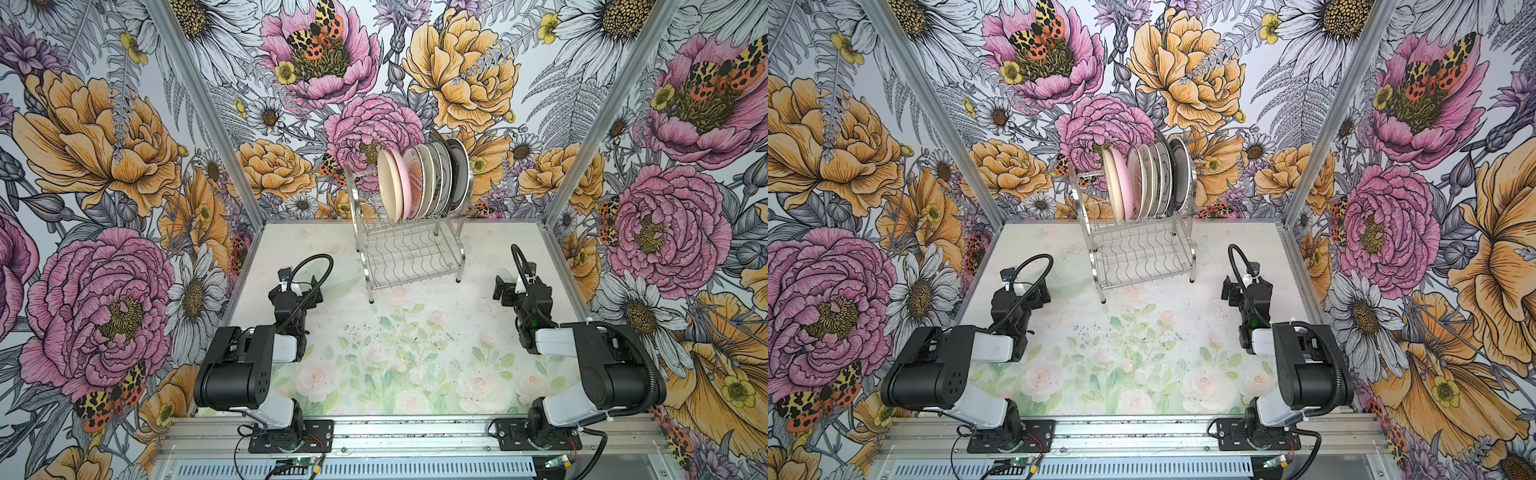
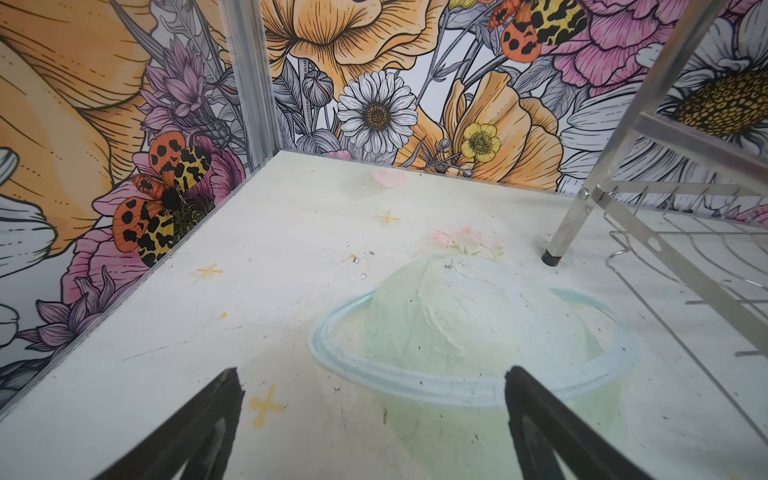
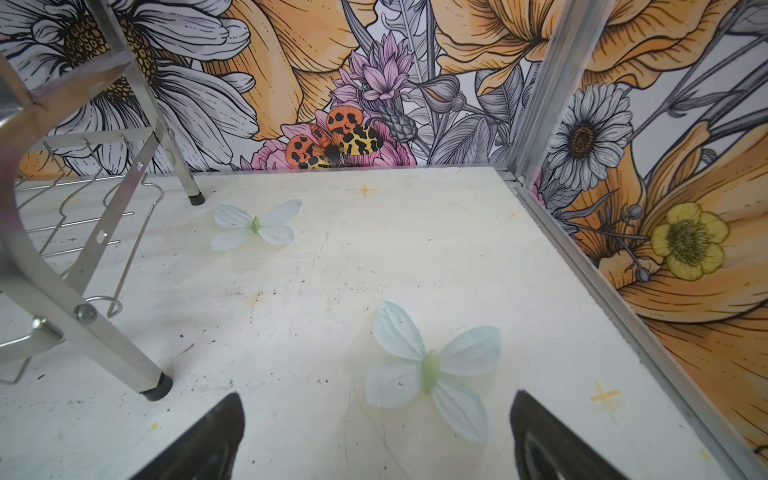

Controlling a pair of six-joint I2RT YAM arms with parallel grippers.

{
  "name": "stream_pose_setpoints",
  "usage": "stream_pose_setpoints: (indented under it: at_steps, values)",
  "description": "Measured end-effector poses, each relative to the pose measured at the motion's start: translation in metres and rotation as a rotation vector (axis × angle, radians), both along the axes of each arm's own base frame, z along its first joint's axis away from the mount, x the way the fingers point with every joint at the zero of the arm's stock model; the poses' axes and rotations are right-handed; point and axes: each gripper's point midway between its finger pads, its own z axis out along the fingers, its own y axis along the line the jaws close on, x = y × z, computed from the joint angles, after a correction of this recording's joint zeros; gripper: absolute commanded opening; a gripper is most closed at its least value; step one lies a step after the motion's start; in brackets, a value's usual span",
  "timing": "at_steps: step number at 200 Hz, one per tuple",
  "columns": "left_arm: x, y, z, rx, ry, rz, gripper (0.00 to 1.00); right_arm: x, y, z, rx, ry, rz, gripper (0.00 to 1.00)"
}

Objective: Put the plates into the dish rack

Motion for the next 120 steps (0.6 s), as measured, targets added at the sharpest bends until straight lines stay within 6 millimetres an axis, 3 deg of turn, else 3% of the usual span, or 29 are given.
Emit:
stream_pose_setpoints:
  at_steps: [120]
  values:
    - [0.0003, 0.0000, 0.0006, -0.001, -0.002, -0.003, 0.99, 0.0016, 0.0000, 0.0055, -0.003, -0.023, 0.001, 1.00]
